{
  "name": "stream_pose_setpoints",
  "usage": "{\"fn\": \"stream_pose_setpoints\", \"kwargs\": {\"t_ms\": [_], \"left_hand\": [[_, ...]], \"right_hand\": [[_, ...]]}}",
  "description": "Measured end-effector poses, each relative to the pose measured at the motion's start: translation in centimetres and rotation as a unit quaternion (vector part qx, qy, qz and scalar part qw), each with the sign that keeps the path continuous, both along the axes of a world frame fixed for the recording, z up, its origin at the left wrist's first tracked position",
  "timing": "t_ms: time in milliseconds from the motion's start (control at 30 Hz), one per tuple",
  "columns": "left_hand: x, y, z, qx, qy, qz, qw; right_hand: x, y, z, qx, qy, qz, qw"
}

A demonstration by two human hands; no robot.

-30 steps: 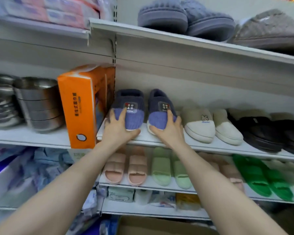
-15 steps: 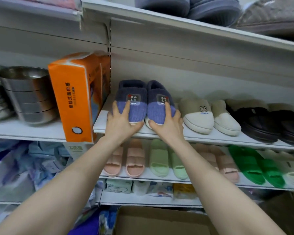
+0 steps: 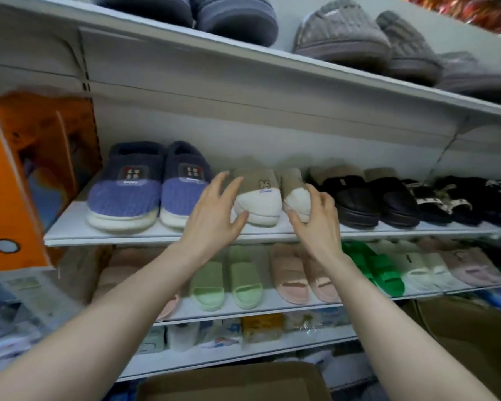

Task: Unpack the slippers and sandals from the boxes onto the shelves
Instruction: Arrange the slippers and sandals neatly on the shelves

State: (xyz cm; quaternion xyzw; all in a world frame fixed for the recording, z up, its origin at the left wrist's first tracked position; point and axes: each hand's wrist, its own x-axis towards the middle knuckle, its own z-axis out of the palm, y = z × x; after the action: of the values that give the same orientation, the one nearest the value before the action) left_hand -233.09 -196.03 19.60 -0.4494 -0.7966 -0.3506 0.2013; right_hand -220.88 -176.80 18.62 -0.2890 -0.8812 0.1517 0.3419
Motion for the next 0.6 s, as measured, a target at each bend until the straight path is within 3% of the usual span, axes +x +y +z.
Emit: {"fn": "stream_pose_setpoints", "kwargs": {"t_ms": [267,600], "left_hand": [[1.5,10.5,-2.4,-0.064,-0.190,0.128,0.971],[1.9,12.3,-3.2,-0.066,-0.187,0.227,0.954]], "right_hand": [[0.2,7.9,-1.3,-0.037,-0.094,0.071,0.992],[-2.4,9.1,-2.9,-0.032,-0.046,0.099,0.993]]}}
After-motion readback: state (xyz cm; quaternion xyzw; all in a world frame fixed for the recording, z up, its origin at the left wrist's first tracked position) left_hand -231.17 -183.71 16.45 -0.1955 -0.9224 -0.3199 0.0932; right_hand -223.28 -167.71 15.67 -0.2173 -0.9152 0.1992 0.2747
